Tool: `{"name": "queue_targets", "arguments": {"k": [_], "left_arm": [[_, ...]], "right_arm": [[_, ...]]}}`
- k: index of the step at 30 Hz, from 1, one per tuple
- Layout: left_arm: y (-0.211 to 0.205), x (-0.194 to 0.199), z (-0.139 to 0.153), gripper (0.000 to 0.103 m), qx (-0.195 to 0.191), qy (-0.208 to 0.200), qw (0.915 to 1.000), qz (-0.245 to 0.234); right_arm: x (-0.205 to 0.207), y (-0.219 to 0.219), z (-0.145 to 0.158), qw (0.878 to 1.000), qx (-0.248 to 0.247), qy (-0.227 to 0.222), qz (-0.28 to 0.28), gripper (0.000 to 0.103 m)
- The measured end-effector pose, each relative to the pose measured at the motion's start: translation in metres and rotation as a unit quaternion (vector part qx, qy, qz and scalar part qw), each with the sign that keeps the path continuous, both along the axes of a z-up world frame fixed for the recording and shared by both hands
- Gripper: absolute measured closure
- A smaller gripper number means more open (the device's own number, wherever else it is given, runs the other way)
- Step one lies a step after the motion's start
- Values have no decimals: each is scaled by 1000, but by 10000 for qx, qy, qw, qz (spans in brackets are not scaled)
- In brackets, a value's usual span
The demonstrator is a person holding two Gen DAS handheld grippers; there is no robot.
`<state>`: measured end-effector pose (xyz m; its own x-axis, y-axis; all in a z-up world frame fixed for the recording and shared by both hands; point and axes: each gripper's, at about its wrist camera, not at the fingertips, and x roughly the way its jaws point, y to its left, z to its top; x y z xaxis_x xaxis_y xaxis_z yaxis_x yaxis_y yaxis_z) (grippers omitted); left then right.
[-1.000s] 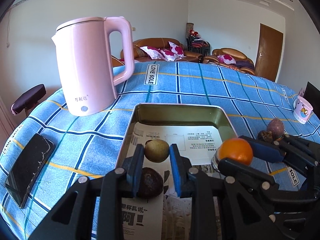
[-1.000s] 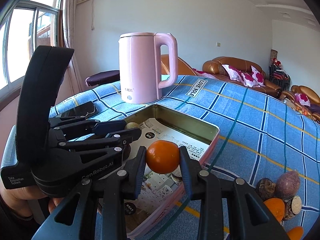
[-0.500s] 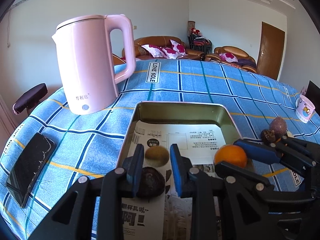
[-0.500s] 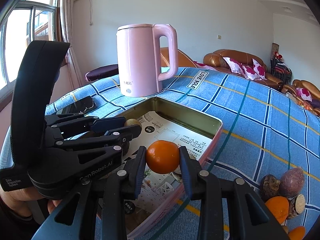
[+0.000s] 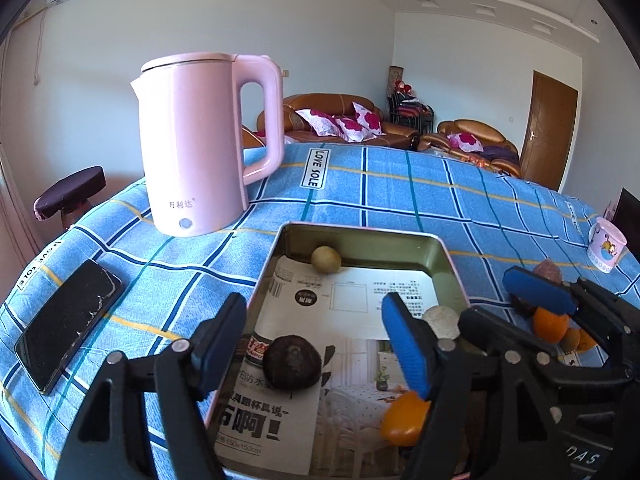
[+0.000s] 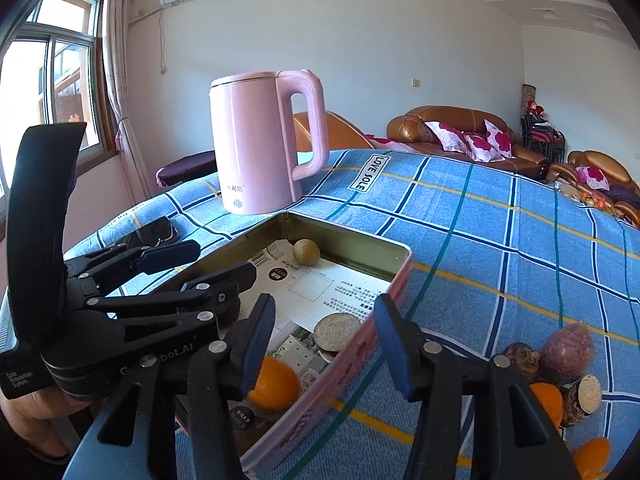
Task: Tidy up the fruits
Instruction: 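Open the left gripper releasing the kiwi while the right releases the orange into the tin, then move both open grippers back to the fruit cluster, then grasp an orange with the right gripper while the left grasps another orange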
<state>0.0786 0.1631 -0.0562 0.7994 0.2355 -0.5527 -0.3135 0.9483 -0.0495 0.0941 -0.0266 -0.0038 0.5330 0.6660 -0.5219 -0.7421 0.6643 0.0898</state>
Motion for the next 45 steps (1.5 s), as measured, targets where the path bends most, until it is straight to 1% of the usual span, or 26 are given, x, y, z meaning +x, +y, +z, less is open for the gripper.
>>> {"name": "queue_targets", "arguments": {"k": [4,6,8,11,14,18,21,24,29,32,36,38,40,41,42,43,45], "left_arm": [[-19,-8,11,24,26,-216,9996,-193],[-31,-10,16,18,34,-309,9991,-299],[-45,-11,20,15,48,-389,9983,-427],[-66,-9,22,15,84,-412,9969,-672],[-88,-1,20,15,64,-343,9952,-919],[-115,10,13,15,114,-168,9923,-1223],[-131,18,7,15,152,-52,9904,-1374],[-144,26,3,15,174,57,9883,-1517],[-156,39,-4,16,162,229,9860,-1646],[-159,45,-7,17,125,342,9844,-1720],[-162,50,-12,18,43,444,9829,-1787],[-162,53,-13,23,-28,503,9818,-1832],[-163,56,-15,25,-77,555,9807,-1873],[-164,58,-16,25,-94,580,9801,-1895],[-165,60,-17,25,-110,620,9792,-1931],[-167,63,-18,25,-132,667,9781,-1968],[-170,67,-21,29,-187,740,9758,-2050]], "right_arm": [[-10,-20,9,9995,8,-301,-103,42],[-13,-36,14,9989,-25,-417,-204,42],[-15,-56,17,9984,-36,-464,-327,42],[-12,-91,18,9964,-172,-502,-659,41],[-3,-127,16,9922,-299,-445,-1124,41],[10,-167,9,9838,-456,-216,-1718,41],[21,-189,3,9748,-555,-69,-2158,41],[29,-197,-4,9759,-499,243,-2109,41],[31,-186,-15,9802,-631,519,-1801,41],[32,-184,-21,9798,-711,643,-1757,41],[39,-183,-31,9795,-655,986,-1631,41],[42,-182,-38,9788,-670,1195,-1520,42],[45,-184,-40,9781,-610,1313,-1494,52],[46,-185,-40,9778,-569,1359,-1487,55],[46,-186,-40,9778,-524,1381,-1488,60],[46,-187,-40,9778,-493,1380,-1496,60],[44,-188,-38,9783,-471,1331,-1518,60]]}}
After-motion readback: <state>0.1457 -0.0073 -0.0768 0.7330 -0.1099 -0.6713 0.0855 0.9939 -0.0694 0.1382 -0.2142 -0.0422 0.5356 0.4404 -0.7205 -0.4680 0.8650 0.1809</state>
